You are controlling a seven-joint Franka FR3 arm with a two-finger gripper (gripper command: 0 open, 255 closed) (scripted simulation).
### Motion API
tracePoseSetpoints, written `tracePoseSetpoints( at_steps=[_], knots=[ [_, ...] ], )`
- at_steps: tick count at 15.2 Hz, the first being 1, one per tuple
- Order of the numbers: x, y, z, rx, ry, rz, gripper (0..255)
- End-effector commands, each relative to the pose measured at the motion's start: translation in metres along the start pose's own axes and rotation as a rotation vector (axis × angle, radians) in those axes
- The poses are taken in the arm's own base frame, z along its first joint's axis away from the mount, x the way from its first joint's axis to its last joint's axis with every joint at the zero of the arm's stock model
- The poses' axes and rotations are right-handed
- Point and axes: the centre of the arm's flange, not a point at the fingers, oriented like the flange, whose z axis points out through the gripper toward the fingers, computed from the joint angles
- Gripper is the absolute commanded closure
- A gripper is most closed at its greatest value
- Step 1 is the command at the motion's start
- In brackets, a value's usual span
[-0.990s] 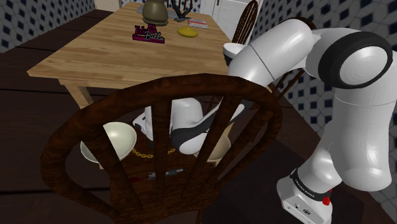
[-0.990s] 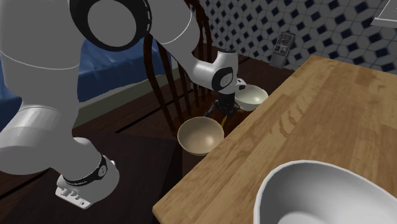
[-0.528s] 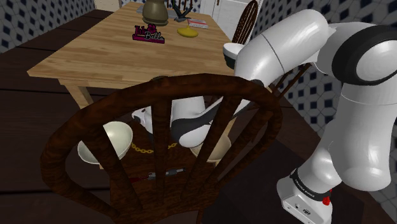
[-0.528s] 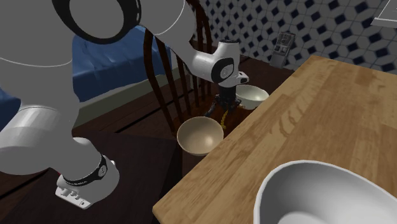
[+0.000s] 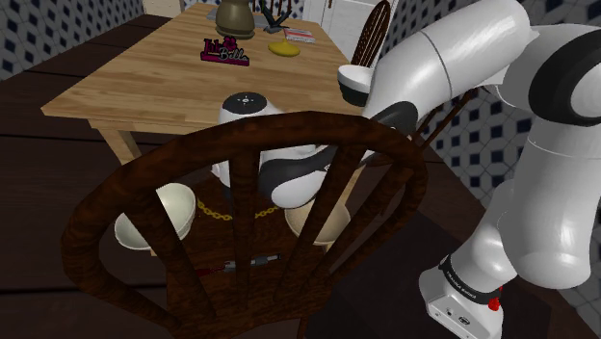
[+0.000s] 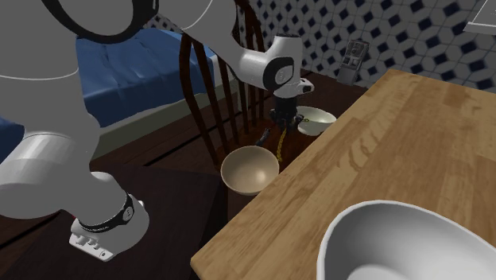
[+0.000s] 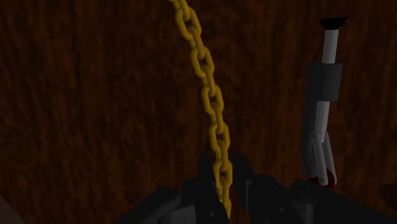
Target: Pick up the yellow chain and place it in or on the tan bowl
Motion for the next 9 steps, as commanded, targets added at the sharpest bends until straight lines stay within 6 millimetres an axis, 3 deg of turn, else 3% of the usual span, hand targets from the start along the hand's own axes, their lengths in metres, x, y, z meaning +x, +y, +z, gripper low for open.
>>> tracePoseSetpoints(
  at_steps=[1,9],
  knots=[
    [0.001,0.001,-0.01,0.0,0.0,0.0,255],
    [0.003,0.005,-0.052,0.0,0.0,0.0,255]
  ],
)
